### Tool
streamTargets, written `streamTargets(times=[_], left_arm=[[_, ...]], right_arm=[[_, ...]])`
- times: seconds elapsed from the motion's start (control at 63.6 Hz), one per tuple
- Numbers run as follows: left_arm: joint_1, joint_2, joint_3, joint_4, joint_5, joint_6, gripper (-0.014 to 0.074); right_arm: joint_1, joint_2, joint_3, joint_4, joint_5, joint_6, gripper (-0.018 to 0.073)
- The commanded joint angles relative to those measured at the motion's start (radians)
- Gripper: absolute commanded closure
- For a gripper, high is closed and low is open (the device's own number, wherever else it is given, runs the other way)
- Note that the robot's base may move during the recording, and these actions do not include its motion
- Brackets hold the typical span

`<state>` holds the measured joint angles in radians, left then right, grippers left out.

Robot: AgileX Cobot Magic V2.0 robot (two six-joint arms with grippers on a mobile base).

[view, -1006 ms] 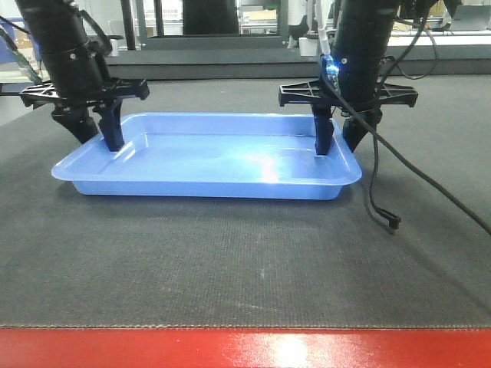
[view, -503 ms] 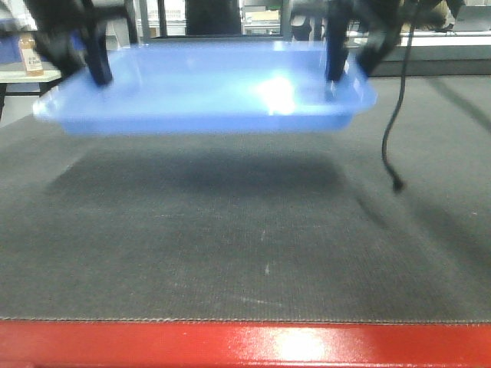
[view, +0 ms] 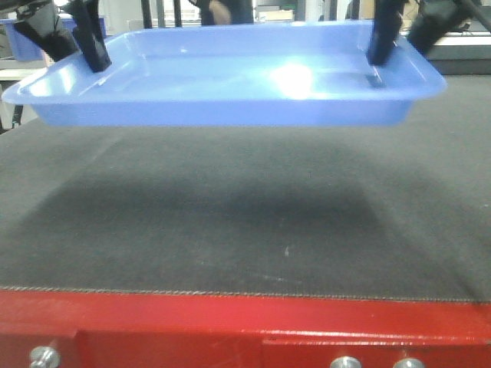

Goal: Grab blue tray and place on right shelf
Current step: 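Lift the blue tray off the table with both grippers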

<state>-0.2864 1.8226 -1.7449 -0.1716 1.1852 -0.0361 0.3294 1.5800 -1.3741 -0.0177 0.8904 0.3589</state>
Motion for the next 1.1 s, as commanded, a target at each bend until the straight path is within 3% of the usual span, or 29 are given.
streamTargets(times=[0.0,0.204,0.22,0.597,0.786,1.085], left_arm=[[-0.025,-0.116,0.048,0.101,-0.072,0.008,0.0637],[-0.065,-0.198,0.136,0.118,-0.068,-0.017,0.0637],[-0.017,-0.207,0.142,0.120,-0.063,-0.023,0.0637],[-0.017,-0.397,0.152,0.149,0.070,-0.067,0.0637],[-0.019,-0.486,0.236,0.149,0.096,-0.094,0.0637],[-0.122,-0.538,0.423,0.149,0.066,-0.125,0.0637]], right_arm=[[-0.008,-0.059,0.016,-0.081,-0.022,-0.028,0.0494],[0.003,-0.075,0.025,-0.081,-0.014,-0.028,0.0494],[0.006,-0.079,0.025,-0.081,-0.012,-0.028,0.0494],[0.097,-0.238,0.024,-0.085,0.028,-0.030,0.0494],[0.135,-0.299,0.024,-0.085,0.139,-0.030,0.0494],[0.152,-0.346,0.024,-0.086,0.215,-0.030,0.0494]])
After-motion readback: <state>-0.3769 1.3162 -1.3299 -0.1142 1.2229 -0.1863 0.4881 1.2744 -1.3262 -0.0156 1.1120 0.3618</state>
